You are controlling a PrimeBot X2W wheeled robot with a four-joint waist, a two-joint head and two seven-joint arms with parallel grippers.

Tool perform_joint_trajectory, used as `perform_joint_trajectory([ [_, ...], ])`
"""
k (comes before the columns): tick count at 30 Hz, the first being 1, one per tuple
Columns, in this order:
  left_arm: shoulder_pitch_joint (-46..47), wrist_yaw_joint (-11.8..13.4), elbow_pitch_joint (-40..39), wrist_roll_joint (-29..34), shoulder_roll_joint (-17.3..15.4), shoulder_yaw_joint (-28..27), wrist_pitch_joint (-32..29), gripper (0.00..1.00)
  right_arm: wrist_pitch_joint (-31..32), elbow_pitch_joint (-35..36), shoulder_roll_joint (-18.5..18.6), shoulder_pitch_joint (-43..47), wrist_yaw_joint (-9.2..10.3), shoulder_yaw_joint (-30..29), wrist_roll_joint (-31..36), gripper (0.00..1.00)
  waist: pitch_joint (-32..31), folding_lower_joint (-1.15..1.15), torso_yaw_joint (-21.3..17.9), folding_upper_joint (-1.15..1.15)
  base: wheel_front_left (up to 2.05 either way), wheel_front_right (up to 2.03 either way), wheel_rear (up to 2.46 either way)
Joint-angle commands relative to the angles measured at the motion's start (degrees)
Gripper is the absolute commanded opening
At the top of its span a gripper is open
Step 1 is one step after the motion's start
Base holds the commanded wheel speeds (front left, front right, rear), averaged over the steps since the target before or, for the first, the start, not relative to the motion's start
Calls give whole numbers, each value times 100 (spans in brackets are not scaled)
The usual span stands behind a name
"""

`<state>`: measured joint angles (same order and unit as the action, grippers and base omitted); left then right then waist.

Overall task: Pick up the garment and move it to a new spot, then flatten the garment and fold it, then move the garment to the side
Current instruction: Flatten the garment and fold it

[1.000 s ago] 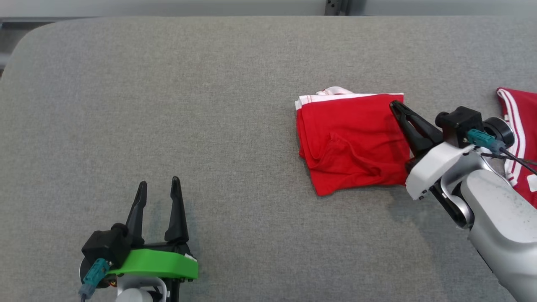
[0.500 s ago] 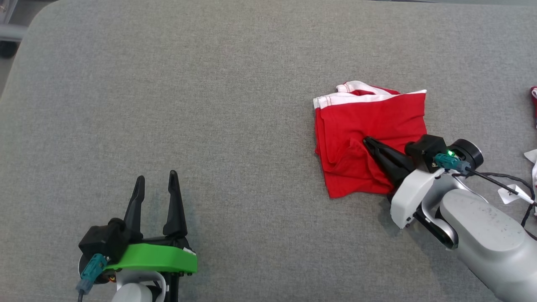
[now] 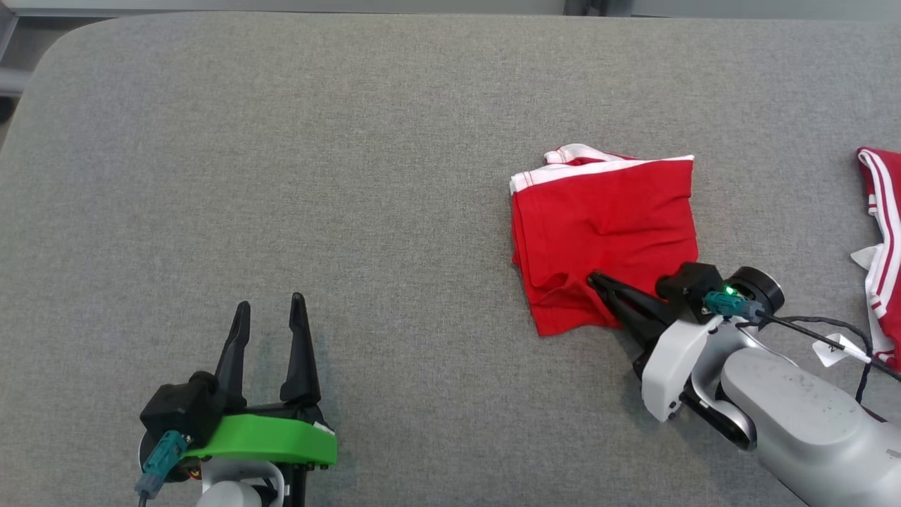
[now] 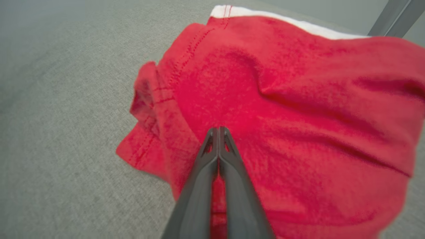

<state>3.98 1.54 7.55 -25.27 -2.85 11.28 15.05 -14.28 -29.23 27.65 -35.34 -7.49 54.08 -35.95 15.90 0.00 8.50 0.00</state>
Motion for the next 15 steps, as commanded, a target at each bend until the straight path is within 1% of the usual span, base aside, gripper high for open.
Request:
perform_joint_trajectory([
  [1, -29, 12, -7, -13, -10, 8, 15, 100, 16, -13, -29, -2, 0, 92, -78, 0, -3, 0, 4, 0, 0, 0, 0],
  [10, -133, 46, -6, -67, -10, -2, 14, 100, 158, 44, -17, 25, 0, 772, -457, 0, -182, 0, 68, 0, 0, 0, 0],
  [15, -250, 91, -1, -102, -9, -16, 14, 100, 67, 77, -104, 174, 0, 984, -533, 0, -421, 0, -33, 0, 0, 0, 0],
])
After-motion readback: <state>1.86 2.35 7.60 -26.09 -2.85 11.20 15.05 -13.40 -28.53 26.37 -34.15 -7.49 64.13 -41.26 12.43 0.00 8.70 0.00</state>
